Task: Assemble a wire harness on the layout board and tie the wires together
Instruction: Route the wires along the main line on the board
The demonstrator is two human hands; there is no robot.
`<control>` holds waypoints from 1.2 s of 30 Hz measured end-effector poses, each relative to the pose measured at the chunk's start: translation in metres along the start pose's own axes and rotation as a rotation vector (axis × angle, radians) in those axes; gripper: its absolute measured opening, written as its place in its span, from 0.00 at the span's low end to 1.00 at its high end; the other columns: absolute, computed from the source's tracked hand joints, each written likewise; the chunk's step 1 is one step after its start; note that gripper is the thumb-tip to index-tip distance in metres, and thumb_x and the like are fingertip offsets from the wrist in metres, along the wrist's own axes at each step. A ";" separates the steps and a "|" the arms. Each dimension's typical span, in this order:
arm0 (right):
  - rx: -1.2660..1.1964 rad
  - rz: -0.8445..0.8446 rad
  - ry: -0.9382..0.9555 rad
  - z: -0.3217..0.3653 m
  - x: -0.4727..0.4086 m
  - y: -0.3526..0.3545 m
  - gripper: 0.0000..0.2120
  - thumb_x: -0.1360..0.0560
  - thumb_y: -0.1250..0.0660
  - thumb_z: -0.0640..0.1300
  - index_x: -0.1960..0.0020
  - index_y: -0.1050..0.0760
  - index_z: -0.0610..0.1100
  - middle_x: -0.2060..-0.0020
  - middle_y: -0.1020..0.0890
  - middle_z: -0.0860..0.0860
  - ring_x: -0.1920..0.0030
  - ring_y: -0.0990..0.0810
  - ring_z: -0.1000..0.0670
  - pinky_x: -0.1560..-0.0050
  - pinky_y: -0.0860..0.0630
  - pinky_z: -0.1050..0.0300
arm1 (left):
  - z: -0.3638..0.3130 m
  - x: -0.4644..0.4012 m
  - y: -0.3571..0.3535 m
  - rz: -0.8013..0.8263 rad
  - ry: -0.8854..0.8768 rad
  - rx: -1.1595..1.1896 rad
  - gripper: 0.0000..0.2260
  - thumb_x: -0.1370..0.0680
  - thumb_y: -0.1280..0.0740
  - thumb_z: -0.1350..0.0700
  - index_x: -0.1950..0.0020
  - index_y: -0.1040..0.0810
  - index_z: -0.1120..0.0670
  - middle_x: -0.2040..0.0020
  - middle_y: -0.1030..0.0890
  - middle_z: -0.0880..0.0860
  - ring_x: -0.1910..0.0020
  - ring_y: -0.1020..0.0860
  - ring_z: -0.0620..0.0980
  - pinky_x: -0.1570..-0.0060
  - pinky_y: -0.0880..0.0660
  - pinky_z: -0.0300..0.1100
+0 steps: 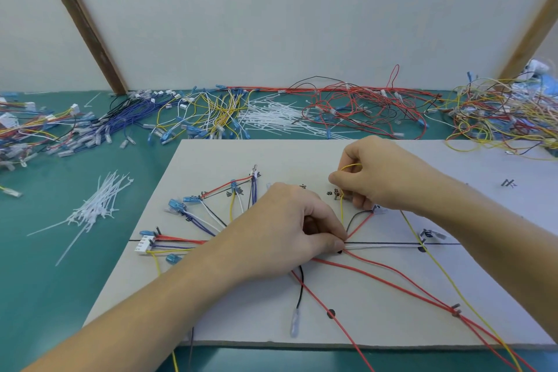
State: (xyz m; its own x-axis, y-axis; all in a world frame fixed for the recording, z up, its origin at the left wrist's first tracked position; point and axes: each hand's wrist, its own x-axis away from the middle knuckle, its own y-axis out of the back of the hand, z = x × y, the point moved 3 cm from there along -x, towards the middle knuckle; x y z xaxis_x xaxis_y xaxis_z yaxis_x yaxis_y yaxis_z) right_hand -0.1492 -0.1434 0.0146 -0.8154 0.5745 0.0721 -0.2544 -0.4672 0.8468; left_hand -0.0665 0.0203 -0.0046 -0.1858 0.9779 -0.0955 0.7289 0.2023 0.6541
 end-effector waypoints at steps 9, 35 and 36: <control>0.316 0.006 0.063 0.039 -0.005 -0.004 0.08 0.27 0.26 0.46 0.61 0.19 0.42 0.64 0.15 0.44 0.58 0.16 0.42 0.57 0.19 0.52 | 0.001 0.002 0.000 -0.010 0.019 -0.023 0.02 0.26 0.22 0.55 0.54 0.11 0.47 0.59 0.15 0.43 0.57 0.18 0.45 0.57 0.24 0.39; 0.034 -0.158 0.056 0.032 0.119 -0.021 0.09 0.23 0.37 0.48 0.54 0.21 0.44 0.67 0.24 0.45 0.70 0.33 0.53 0.63 0.25 0.48 | -0.008 0.005 0.006 -0.162 -0.032 -0.100 0.12 0.33 0.19 0.54 0.57 0.20 0.46 0.63 0.22 0.40 0.62 0.25 0.38 0.62 0.32 0.27; 0.026 -0.162 0.074 0.032 0.125 -0.023 0.08 0.23 0.37 0.48 0.52 0.20 0.48 0.68 0.25 0.48 0.70 0.31 0.54 0.63 0.27 0.51 | -0.010 0.004 0.005 -0.132 -0.075 -0.127 0.10 0.31 0.19 0.55 0.53 0.17 0.48 0.59 0.20 0.42 0.59 0.24 0.39 0.59 0.32 0.27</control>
State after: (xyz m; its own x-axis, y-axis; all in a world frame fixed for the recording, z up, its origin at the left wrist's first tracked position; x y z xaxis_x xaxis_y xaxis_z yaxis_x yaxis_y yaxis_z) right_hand -0.2288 -0.0398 0.0209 -0.8010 0.5895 -0.1050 -0.3733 -0.3545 0.8573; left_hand -0.0700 0.0251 0.0057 -0.2211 0.9454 -0.2393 0.6117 0.3255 0.7210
